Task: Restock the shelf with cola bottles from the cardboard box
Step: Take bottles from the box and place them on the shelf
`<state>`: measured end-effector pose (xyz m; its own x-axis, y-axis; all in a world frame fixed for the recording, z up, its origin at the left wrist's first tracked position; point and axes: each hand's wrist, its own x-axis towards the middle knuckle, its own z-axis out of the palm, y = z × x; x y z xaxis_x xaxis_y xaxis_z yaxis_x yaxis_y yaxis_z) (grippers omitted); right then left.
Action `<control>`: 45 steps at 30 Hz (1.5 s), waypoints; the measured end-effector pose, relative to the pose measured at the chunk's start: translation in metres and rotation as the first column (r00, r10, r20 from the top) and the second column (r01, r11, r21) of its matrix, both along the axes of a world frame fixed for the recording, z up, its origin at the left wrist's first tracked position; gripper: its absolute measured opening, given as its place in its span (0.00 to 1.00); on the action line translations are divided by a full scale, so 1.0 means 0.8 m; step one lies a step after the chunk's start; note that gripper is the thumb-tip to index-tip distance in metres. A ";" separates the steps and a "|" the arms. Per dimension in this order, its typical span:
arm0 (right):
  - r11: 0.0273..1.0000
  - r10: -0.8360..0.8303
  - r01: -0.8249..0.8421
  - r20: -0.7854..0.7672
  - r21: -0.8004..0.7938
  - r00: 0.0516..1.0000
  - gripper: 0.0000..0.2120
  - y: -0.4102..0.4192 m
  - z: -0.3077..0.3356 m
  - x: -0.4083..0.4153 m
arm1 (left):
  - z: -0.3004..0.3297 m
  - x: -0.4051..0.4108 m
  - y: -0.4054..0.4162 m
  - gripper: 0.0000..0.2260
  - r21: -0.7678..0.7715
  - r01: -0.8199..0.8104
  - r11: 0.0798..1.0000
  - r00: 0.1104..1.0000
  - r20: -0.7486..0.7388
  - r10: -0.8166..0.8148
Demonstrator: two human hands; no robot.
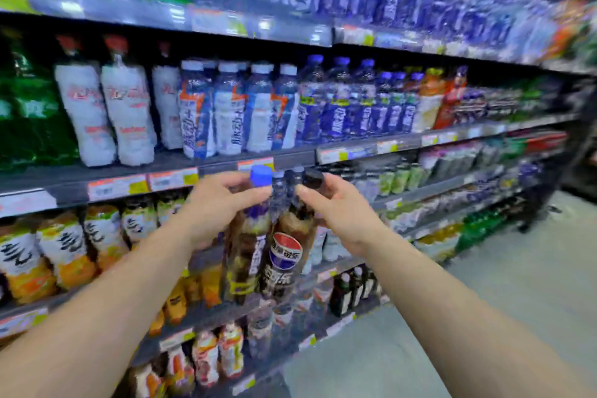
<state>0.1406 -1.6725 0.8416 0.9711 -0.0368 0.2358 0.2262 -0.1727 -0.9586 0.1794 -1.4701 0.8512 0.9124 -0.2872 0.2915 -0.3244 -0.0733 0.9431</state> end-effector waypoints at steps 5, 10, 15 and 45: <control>0.987 -0.132 0.136 0.047 -0.086 0.990 0.02 -0.162 0.040 -0.040 | 0.016 -0.010 -0.161 0.06 -0.126 0.094 0.988 0.995 -0.026 -0.098; 0.929 -0.303 0.300 0.018 -0.216 0.953 0.20 -0.316 0.055 -0.063 | 0.019 -0.007 -0.315 0.07 -0.179 0.211 0.961 0.969 -0.092 -0.230; 0.898 -0.425 0.420 -0.014 -0.135 0.905 0.38 -0.461 0.044 -0.057 | 0.021 0.013 -0.463 0.06 -0.196 0.305 0.932 0.934 -0.127 -0.333; 0.809 -0.562 0.564 0.066 -0.166 0.825 0.05 -1.287 0.094 0.163 | 0.042 0.290 -1.283 0.06 -0.189 0.366 0.911 0.911 -0.129 -0.392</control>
